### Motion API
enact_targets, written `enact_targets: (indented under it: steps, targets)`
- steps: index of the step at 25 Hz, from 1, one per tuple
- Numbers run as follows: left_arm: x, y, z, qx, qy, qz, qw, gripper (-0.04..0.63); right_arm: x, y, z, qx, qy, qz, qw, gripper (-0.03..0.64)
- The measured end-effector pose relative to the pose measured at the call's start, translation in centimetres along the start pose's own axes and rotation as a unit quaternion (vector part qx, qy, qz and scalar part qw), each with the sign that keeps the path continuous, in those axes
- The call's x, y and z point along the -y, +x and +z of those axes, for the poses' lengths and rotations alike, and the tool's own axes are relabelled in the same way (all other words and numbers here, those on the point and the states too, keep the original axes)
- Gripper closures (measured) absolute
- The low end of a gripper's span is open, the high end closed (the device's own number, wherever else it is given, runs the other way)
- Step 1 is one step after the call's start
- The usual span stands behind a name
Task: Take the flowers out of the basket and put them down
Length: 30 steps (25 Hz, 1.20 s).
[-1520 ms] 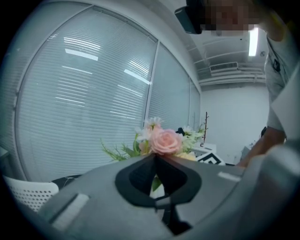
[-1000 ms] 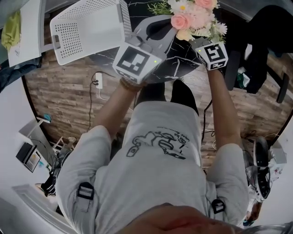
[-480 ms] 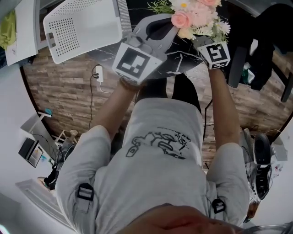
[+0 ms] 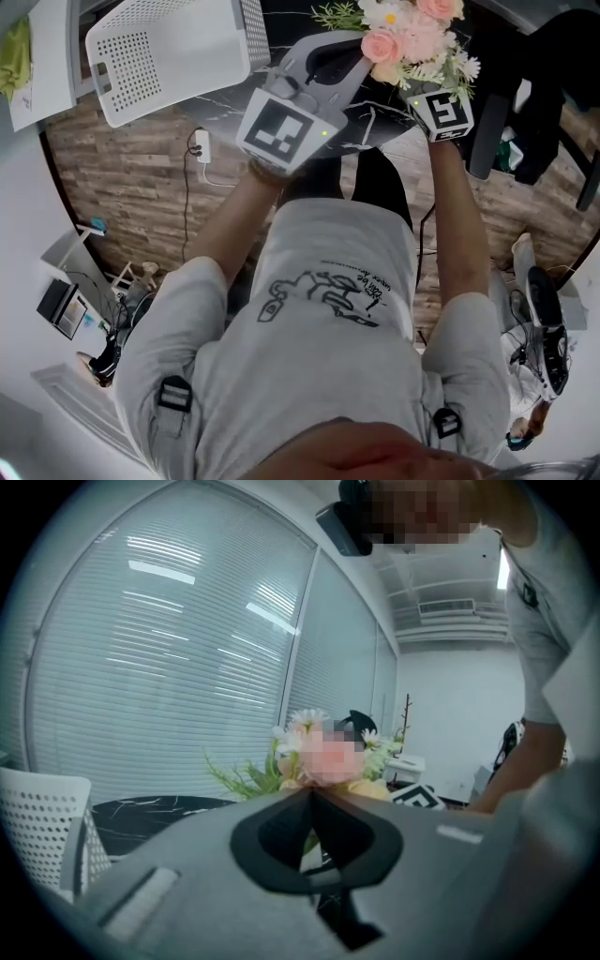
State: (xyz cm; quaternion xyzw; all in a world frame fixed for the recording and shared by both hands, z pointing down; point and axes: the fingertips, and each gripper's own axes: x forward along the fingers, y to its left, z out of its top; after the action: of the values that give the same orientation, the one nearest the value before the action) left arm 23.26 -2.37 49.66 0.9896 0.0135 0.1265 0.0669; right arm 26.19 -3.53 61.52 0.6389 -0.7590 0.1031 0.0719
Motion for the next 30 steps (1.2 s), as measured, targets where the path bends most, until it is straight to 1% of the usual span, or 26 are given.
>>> enact_targets:
  steps: [15,21,25,30]
  targets:
    - [0.4,0.0,0.2,-0.003,0.001,0.002,1.0000,0.592,-0.3,0.0,-0.3,0.000,-0.003,0.006,1.000,0.278]
    - [0.3,-0.3,-0.2,-0.009,0.002,0.013,0.9999,0.592,-0.3,-0.3,-0.4,-0.003,0.004,0.014,1.000,0.267]
    - [0.4,-0.8,-0.2,-0.010,0.000,0.021,0.9997,0.592,0.0,-0.9,0.0,-0.002,0.006,0.009,1.000,0.253]
    - [1.0,-1.6,0.1,-0.010,0.006,0.031,0.9995,0.592,0.0,-2.6,1.4,-0.003,0.001,0.004,1.000,0.255]
